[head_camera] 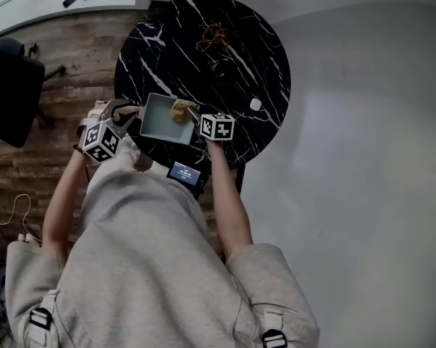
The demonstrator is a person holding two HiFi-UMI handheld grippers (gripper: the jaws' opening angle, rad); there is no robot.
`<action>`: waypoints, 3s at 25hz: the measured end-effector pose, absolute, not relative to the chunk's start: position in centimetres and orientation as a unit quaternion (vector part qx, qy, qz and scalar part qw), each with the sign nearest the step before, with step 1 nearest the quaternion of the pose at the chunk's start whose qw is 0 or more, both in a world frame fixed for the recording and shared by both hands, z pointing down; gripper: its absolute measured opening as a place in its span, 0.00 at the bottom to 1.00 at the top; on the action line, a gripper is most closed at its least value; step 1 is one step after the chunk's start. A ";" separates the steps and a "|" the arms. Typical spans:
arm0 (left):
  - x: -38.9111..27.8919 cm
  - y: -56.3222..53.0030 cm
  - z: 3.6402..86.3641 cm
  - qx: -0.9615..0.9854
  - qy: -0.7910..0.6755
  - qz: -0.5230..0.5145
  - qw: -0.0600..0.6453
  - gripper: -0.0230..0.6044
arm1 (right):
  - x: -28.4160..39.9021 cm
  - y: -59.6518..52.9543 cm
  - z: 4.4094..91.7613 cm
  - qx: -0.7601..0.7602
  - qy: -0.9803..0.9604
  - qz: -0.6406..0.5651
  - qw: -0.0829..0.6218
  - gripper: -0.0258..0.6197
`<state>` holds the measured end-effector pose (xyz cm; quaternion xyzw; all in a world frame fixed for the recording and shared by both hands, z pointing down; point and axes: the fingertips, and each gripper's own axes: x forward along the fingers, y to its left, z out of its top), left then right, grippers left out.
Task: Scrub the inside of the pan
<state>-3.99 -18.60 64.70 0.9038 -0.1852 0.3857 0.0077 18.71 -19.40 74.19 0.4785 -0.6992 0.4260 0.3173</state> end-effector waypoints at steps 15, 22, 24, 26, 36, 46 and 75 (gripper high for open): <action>-4.6 -16.9 72.5 0.863 -0.090 0.491 -0.077 0.28 | 20.3 -19.0 77.3 0.497 -0.675 0.377 0.395 0.67; -3.4 -17.0 73.0 0.875 -0.058 0.474 -0.081 0.23 | 20.5 -18.3 78.0 0.503 -0.671 0.394 0.376 0.55; -3.3 -17.1 72.9 0.872 -0.041 0.480 -0.082 0.29 | 20.1 -18.5 77.4 0.500 -0.679 0.396 0.363 0.52; -2.8 -17.2 72.3 0.876 -0.035 0.476 -0.076 0.33 | 20.1 -18.7 76.3 0.509 -0.681 0.408 0.333 0.53; -2.6 -16.0 75.7 0.843 0.025 0.531 -0.087 0.38 | 20.6 -17.5 77.7 0.497 -0.659 0.419 0.378 0.46; -2.0 -15.7 77.2 0.835 0.019 0.544 -0.076 0.31 | 20.1 -18.0 76.9 0.485 -0.675 0.354 0.429 0.30; -2.0 -15.0 77.9 0.818 0.013 0.572 -0.056 0.31 | 17.4 -12.4 70.3 0.328 -0.816 0.133 0.457 0.45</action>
